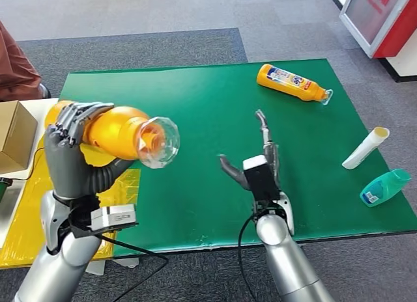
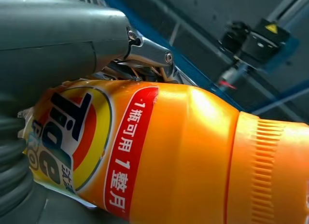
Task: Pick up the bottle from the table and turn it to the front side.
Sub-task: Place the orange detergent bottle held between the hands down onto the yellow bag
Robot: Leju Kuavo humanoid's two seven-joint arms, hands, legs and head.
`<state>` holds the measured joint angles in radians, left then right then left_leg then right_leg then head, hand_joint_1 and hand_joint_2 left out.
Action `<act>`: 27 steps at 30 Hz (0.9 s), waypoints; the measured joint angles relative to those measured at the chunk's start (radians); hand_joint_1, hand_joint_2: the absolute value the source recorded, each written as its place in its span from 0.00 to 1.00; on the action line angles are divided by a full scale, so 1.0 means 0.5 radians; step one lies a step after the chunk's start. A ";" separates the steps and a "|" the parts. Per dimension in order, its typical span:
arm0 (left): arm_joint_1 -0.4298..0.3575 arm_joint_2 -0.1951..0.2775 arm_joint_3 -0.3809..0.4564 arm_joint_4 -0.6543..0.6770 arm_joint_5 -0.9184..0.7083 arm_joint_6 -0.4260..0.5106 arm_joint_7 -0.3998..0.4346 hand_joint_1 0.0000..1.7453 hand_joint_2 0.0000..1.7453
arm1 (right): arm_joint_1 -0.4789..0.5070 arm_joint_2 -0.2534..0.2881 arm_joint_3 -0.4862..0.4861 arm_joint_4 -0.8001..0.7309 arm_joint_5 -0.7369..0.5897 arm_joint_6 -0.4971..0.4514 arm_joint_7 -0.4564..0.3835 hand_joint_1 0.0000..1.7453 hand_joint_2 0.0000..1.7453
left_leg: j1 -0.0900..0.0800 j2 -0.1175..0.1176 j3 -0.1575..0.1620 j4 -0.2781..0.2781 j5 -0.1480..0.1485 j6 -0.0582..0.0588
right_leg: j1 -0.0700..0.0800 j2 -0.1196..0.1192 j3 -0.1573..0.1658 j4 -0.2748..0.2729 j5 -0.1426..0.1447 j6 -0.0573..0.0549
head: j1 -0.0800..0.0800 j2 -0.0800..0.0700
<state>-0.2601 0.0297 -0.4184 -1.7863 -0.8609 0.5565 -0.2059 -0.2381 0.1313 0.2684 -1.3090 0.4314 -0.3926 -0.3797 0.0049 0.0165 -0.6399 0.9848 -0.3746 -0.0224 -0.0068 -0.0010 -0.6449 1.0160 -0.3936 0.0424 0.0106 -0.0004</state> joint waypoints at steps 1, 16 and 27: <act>0.056 0.003 0.020 -0.001 -0.074 0.046 0.019 1.00 1.00 | 0.040 -0.003 -0.027 -0.071 -0.012 -0.023 -0.004 0.00 1.00 | 0.000 0.000 0.000 0.000 -0.001 0.000 | 0.000 0.000 0.000 0.000 -0.001 0.000 | 0.000 0.000; 0.327 0.077 0.169 0.391 -1.114 -0.270 0.618 1.00 1.00 | 0.417 -0.059 -0.149 -1.073 0.000 -0.182 -0.239 0.00 1.00 | -0.003 0.000 0.001 0.000 -0.006 0.002 | -0.003 0.001 0.000 -0.001 -0.003 0.002 | 0.000 0.000; 0.250 0.077 0.346 1.170 -1.028 -0.338 0.611 1.00 1.00 | 0.414 -0.084 -0.149 -1.370 0.016 -0.316 -0.254 0.00 1.00 | -0.003 0.000 0.002 0.000 -0.006 0.002 | -0.003 0.001 0.001 -0.001 -0.003 0.003 | 0.000 0.000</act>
<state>-0.1349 0.0683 -0.2455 -1.2015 -1.3751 0.3875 0.0996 -0.0313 0.0896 0.1939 -1.9941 0.4395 -0.5507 -0.5069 0.0034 0.0166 -0.6390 0.9848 -0.3774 -0.0214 -0.0083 -0.0007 -0.6444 1.0155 -0.3952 0.0437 0.0107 -0.0004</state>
